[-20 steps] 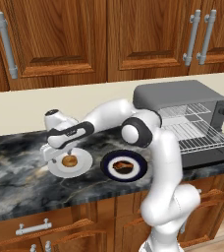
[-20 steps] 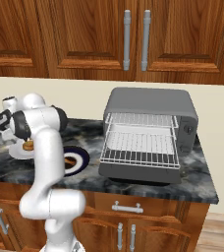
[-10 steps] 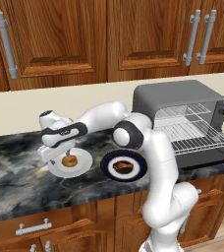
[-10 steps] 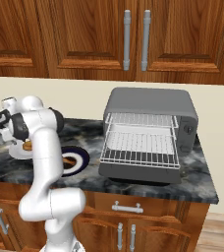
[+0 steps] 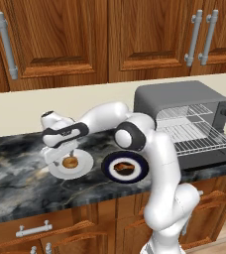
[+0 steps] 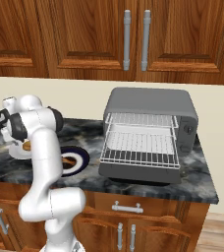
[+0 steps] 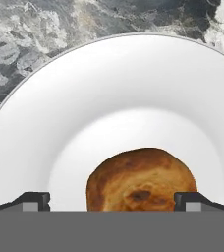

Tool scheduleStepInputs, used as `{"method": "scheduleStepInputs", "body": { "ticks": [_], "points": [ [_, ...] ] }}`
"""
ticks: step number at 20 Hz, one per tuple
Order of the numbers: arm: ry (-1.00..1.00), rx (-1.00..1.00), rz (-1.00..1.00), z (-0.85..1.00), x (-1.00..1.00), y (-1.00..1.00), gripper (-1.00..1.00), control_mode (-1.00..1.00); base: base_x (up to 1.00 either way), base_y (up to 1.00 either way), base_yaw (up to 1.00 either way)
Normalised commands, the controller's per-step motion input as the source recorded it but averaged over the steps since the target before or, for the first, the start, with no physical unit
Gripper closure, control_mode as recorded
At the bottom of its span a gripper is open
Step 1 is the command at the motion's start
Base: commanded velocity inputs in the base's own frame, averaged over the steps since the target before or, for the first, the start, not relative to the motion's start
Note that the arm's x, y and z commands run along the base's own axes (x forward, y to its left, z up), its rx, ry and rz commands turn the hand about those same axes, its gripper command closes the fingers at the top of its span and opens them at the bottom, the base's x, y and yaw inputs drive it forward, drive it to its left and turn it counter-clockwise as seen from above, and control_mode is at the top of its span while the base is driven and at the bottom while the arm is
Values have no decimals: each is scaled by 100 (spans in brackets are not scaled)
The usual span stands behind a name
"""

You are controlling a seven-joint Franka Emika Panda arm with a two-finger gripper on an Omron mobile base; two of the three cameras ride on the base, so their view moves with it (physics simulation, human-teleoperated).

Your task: Open the toaster oven door. Place the bread on the bottom rack in the toaster oven and place the chicken drumstick on the top rack.

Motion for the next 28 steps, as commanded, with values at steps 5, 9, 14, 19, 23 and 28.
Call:
{"method": "scheduleStepInputs", "body": {
  "ticks": [5,9,14,19,23,28],
  "points": [
    [-2,0,0,-2,-18,-32,-100,-100,0,0,0],
    [-5,0,0,-12,-6,-10,-100,-100,0,0,0],
    [-5,4,0,-12,0,0,-100,-100,0,0,0],
    [-6,6,0,-10,0,1,-100,-100,0,0,0],
    [-8,6,0,-20,4,-1,-100,-100,0,0,0],
    [-7,5,0,-35,9,-12,-100,-100,0,0,0]
  ]
}}
